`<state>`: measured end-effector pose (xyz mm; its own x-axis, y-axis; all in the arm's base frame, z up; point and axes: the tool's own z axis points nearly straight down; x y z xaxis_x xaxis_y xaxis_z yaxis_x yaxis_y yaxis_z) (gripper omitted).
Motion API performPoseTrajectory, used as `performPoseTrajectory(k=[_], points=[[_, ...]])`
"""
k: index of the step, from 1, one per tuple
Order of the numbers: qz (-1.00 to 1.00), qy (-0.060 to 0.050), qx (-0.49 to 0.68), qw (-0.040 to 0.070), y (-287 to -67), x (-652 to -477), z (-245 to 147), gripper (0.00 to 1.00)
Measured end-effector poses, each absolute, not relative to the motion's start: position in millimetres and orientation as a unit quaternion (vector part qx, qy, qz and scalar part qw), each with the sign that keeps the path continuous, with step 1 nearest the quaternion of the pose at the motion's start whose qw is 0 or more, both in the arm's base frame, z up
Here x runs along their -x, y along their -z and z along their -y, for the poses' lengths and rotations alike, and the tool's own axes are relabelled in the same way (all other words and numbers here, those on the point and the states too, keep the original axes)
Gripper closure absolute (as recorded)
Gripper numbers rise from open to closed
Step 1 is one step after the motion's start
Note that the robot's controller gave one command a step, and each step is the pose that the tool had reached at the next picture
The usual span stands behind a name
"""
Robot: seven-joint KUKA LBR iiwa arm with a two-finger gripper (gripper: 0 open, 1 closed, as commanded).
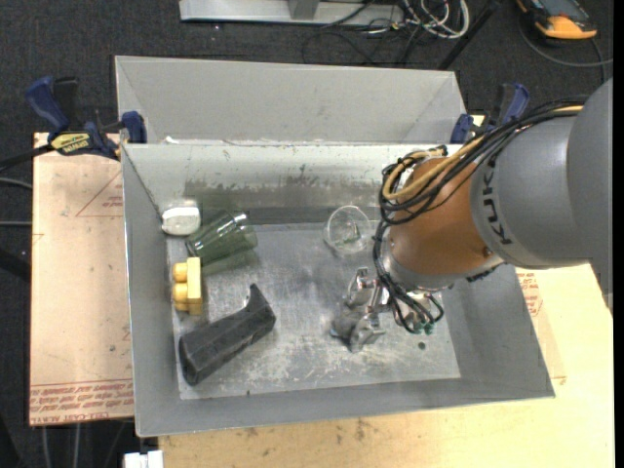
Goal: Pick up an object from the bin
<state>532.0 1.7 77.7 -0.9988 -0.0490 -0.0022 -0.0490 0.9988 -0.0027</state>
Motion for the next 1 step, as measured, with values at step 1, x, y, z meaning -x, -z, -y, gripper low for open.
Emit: performPoseTrajectory(k=[1], points=[[-1.000, 0.000, 0.016, 0.005, -252.9, -546.9, -7.8, 1.00]])
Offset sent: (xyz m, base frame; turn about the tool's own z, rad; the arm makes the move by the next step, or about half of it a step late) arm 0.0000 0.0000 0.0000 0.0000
